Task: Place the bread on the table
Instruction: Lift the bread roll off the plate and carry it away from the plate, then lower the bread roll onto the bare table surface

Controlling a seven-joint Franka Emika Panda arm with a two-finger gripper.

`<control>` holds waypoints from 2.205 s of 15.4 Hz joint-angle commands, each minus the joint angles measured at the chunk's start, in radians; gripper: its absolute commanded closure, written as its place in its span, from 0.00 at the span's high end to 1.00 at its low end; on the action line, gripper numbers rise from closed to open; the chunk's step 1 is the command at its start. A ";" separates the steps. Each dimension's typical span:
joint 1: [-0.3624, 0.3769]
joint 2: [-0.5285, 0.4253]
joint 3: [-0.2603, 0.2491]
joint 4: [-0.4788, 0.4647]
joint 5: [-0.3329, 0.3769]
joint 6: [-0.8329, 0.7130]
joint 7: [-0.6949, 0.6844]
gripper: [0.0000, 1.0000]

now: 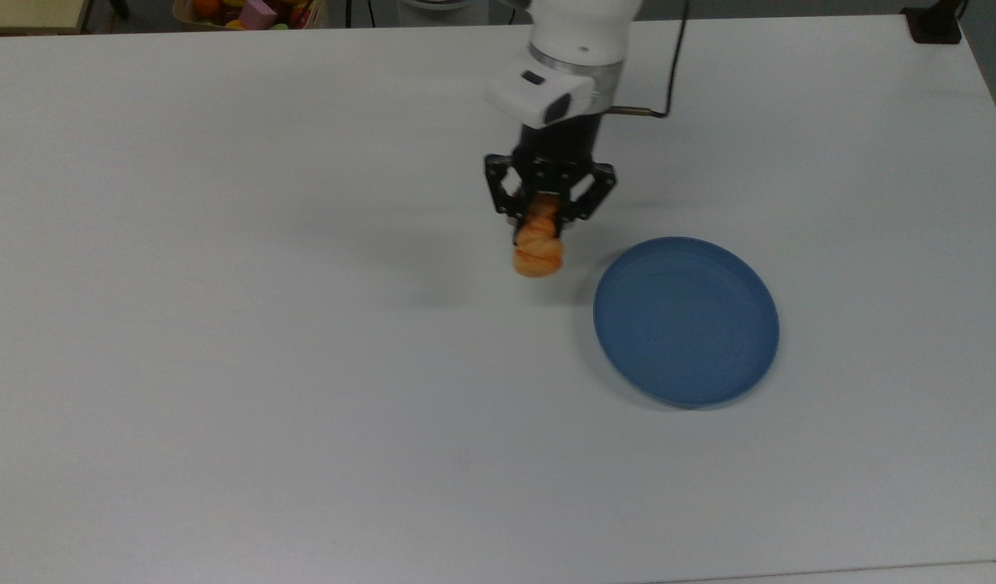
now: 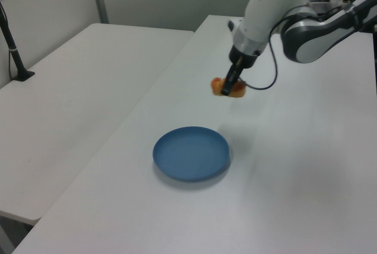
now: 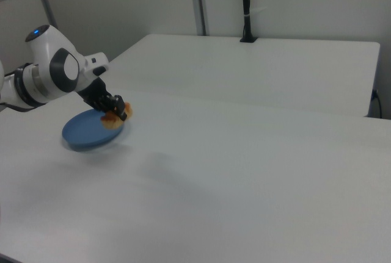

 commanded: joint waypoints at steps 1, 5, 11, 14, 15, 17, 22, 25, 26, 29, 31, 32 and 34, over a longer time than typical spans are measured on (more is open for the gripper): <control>-0.078 -0.142 0.017 -0.159 0.115 -0.032 -0.170 0.41; -0.155 -0.197 0.008 -0.159 0.320 -0.174 -0.455 0.41; -0.210 -0.307 -0.063 -0.249 0.399 -0.311 -0.626 0.41; -0.230 -0.352 -0.063 -0.372 0.399 -0.255 -0.627 0.42; -0.230 -0.376 -0.063 -0.424 0.399 -0.214 -0.626 0.43; -0.224 -0.418 -0.063 -0.531 0.399 -0.132 -0.626 0.45; -0.213 -0.432 -0.060 -0.639 0.399 -0.011 -0.609 0.45; -0.193 -0.415 -0.060 -0.653 0.399 -0.012 -0.559 0.46; -0.179 -0.404 -0.058 -0.651 0.399 -0.012 -0.532 0.46; -0.150 -0.389 -0.058 -0.650 0.398 -0.012 -0.437 0.47; -0.114 -0.366 -0.058 -0.650 0.393 -0.012 -0.413 0.47; -0.104 -0.349 -0.058 -0.648 0.382 -0.011 -0.402 0.56; -0.104 -0.331 -0.058 -0.647 0.364 -0.012 -0.396 0.64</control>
